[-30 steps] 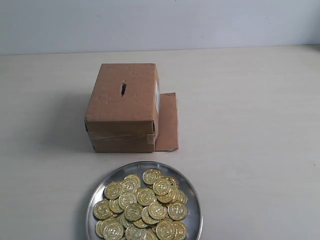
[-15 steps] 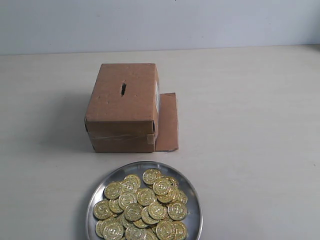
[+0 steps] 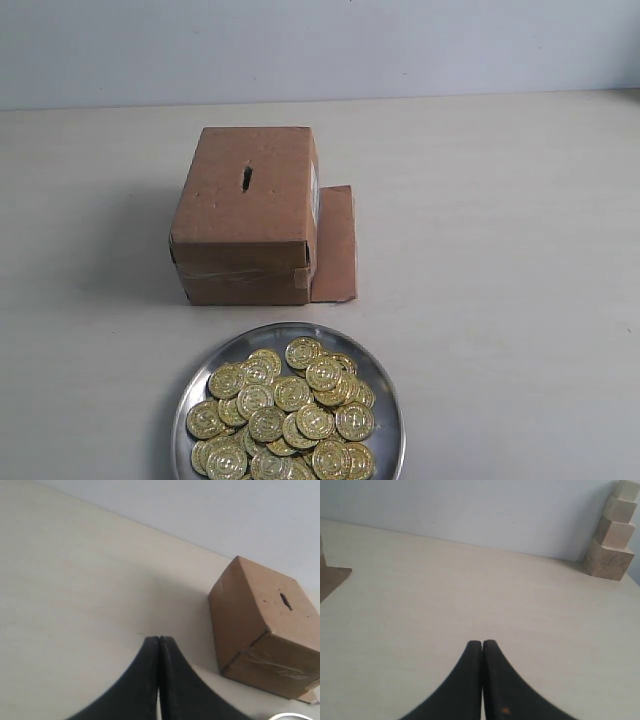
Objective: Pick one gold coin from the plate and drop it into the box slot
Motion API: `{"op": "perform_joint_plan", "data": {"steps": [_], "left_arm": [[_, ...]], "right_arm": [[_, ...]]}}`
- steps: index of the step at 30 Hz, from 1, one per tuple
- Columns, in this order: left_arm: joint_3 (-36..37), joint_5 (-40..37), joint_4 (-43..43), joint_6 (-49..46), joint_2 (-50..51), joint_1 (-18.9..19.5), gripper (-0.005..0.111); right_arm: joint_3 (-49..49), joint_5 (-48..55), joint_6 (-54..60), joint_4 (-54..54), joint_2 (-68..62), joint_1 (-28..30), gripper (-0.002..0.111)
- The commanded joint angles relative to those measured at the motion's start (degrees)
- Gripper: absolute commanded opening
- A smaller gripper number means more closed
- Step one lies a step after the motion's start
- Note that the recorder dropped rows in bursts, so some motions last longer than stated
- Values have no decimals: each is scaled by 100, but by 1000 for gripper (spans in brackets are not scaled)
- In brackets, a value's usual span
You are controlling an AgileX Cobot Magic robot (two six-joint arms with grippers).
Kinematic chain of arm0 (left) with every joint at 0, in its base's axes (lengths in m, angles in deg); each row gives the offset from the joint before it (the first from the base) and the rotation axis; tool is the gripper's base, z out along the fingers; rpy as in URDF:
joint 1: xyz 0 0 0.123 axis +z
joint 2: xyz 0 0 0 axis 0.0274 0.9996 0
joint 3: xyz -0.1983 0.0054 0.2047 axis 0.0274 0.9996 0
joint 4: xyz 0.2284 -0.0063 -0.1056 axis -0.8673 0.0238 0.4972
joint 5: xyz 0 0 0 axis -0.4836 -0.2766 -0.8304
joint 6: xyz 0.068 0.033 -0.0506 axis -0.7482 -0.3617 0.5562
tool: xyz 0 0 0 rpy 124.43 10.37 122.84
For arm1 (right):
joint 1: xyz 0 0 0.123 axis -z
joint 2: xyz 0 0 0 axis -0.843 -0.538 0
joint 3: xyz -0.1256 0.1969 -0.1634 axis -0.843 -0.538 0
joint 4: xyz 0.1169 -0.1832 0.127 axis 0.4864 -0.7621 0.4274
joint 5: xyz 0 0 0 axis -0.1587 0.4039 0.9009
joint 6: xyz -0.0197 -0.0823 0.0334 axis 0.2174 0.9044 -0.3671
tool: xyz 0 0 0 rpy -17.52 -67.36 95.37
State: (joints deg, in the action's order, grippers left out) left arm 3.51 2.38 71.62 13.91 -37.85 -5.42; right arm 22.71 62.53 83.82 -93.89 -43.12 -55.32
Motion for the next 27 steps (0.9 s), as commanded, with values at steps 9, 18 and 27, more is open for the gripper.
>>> {"op": "perform_joint_plan", "data": {"steps": [9,18,27], "left_arm": [[-20,54,519,-27,-27,-16,0],[-20,140,511,-1656,-27,-16,0],[-20,140,511,-1656,-27,-16,0]], "right_arm": [[-24,-76,7,124,35,35,0],[-24,-23,-61,135,35,35,0],[-24,-23,-338,132,35,35,0]]}}
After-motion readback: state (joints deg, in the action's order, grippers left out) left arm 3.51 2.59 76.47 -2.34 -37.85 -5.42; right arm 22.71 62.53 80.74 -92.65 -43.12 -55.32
